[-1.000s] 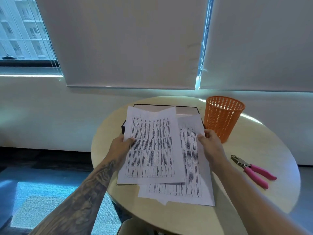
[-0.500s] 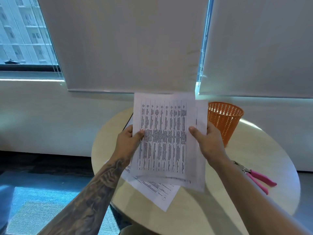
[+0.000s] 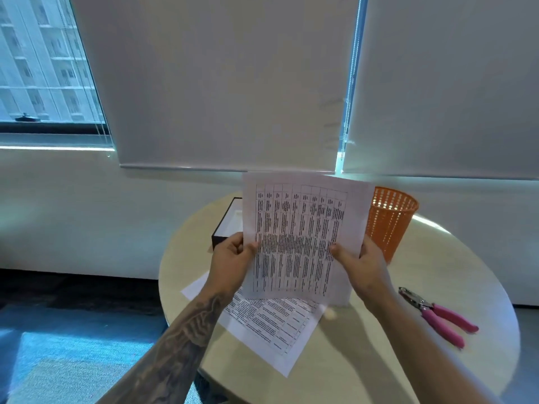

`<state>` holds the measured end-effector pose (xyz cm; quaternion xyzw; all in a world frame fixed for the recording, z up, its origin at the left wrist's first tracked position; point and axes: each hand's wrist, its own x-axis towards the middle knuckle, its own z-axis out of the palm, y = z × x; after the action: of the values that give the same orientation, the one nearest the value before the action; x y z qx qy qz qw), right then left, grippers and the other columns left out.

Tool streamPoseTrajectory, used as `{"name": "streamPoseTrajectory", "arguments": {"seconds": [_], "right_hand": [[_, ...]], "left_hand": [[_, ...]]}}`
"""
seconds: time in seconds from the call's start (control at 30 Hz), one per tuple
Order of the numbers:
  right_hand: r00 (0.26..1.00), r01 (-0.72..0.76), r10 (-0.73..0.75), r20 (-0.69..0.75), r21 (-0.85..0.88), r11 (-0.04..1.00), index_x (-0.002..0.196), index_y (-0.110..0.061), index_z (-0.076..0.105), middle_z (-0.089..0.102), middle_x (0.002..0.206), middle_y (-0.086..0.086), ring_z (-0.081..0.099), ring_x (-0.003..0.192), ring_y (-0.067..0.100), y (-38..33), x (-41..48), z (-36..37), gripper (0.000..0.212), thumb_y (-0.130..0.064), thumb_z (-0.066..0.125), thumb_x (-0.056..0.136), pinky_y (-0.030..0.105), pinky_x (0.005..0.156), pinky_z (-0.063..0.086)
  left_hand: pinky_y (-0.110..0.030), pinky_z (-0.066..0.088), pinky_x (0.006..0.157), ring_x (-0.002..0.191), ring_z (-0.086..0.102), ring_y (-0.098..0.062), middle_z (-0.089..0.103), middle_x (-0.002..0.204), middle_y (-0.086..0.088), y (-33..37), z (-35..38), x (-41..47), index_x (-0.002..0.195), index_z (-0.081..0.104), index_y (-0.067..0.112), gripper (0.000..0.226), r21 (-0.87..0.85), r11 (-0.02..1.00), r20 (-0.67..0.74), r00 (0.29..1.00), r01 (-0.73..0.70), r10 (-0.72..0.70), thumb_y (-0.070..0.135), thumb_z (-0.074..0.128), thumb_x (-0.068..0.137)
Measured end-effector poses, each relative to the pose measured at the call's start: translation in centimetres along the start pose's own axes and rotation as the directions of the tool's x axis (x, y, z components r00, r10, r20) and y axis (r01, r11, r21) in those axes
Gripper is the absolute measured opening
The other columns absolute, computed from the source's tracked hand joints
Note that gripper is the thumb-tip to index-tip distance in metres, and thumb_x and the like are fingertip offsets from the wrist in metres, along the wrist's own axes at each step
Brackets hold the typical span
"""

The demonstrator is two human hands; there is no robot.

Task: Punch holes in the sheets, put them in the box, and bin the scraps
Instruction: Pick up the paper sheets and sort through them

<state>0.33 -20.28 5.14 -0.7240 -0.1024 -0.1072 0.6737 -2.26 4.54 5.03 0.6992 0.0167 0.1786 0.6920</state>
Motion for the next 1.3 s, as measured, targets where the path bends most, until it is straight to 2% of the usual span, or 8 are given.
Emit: {"name": "streamPoseTrajectory", "arguments": {"seconds": [0.1,0.2,0.37,0.5,0.67,0.8,0.97,1.3], "right_hand": [[0.999,-0.006,0.007,-0.044,0.013,1.0,0.117,-0.021,0.061,0.075,0.106,0.001,0.074,0.092,0.012,-0.1,0.1,-0.4,0.031,-0.026,0.074,0.09,0.032,0.08,0.06],[0.987,-0.105,0.12,-0.111,0.133,0.985,0.126,-0.017,0.057,0.073,0.111,0.009,0.072,0.1,0.026,0.5,0.3,-0.8,0.057,-0.044,0.075,0.08,0.04,0.084,0.057],[0.956,-0.292,0.249,0.157,0.396,0.871,0.13,-0.022,0.058,0.072,0.124,0.009,0.071,0.111,0.028,0.9,-0.2,1.7,0.046,-0.025,0.072,0.086,0.047,0.094,0.055],[0.968,-0.238,0.252,0.013,0.38,0.894,0.111,-0.023,0.068,0.077,0.111,0.007,0.072,0.106,0.029,-0.1,0.3,2.2,0.027,-0.001,0.061,0.096,0.051,0.091,0.058],[0.972,-0.184,0.203,-0.115,0.161,0.97,0.095,-0.023,0.07,0.076,0.096,0.002,0.071,0.096,0.025,-0.9,1.0,0.2,0.024,-0.001,0.06,0.093,0.043,0.08,0.057],[0.984,-0.124,0.128,-0.126,0.035,0.992,0.093,-0.019,0.074,0.077,0.093,0.0,0.072,0.094,0.023,-1.3,1.2,-0.6,0.019,-0.005,0.06,0.093,0.039,0.076,0.057],[0.997,-0.059,0.056,-0.057,-0.056,0.997,0.091,-0.021,0.077,0.08,0.09,-0.003,0.075,0.086,0.017,-2.4,1.3,-0.5,0.022,-0.006,0.061,0.094,0.036,0.074,0.059],[0.999,-0.02,0.018,-0.031,-0.046,0.999,0.091,-0.03,0.074,0.078,0.088,-0.011,0.075,0.079,0.005,-2.0,0.6,-0.3,0.029,-0.004,0.062,0.095,0.026,0.069,0.058]], "left_hand": [[-0.037,0.061,0.076,0.085,0.075,-0.023,0.079,0.093,-0.003,0.3,0.1,0.8,0.101,0.074,0.018,0.019,-0.084,0.996,-0.078,0.996,0.025,-0.031,0.007,0.059,0.097],[-0.044,0.059,0.079,0.087,0.072,-0.027,0.078,0.096,-0.007,0.6,0.1,1.6,0.099,0.073,0.015,0.018,-0.282,0.957,-0.142,0.984,0.068,-0.112,0.005,0.057,0.098],[-0.042,0.061,0.069,0.083,0.074,-0.019,0.077,0.093,-0.002,-0.1,1.6,1.5,0.106,0.069,0.011,0.018,-0.497,0.857,-0.086,0.975,0.137,-0.206,0.003,0.055,0.099],[-0.042,0.061,0.068,0.075,0.071,-0.02,0.075,0.082,-0.004,-0.6,1.5,1.3,0.108,0.067,0.005,0.016,-0.466,0.859,-0.041,0.964,0.213,-0.262,0.002,0.057,0.096],[-0.04,0.062,0.063,0.077,0.073,-0.027,0.074,0.098,-0.018,0.5,-2.3,3.2,0.114,0.063,0.001,0.021,-0.447,0.878,-0.13,0.959,0.171,-0.253,0.005,0.063,0.093],[-0.023,0.054,0.05,0.075,0.065,-0.02,0.07,0.091,-0.006,1.8,-3.7,4.2,0.108,0.067,0.009,0.018,-0.148,0.984,-0.187,0.974,0.099,-0.126,0.007,0.068,0.09],[-0.031,0.052,0.069,0.09,0.07,-0.023,0.075,0.105,-0.004,2.3,-3.6,4.7,0.11,0.067,0.017,0.025,0.111,0.993,-0.055,0.998,0.037,-0.031,0.005,0.065,0.088],[-0.03,0.053,0.071,0.083,0.068,-0.019,0.074,0.097,-0.005,1.1,-3.1,3.0,0.101,0.069,0.003,0.018,0.041,0.998,-0.146,0.989,0.043,-0.037,-0.003,0.057,0.09]]}}
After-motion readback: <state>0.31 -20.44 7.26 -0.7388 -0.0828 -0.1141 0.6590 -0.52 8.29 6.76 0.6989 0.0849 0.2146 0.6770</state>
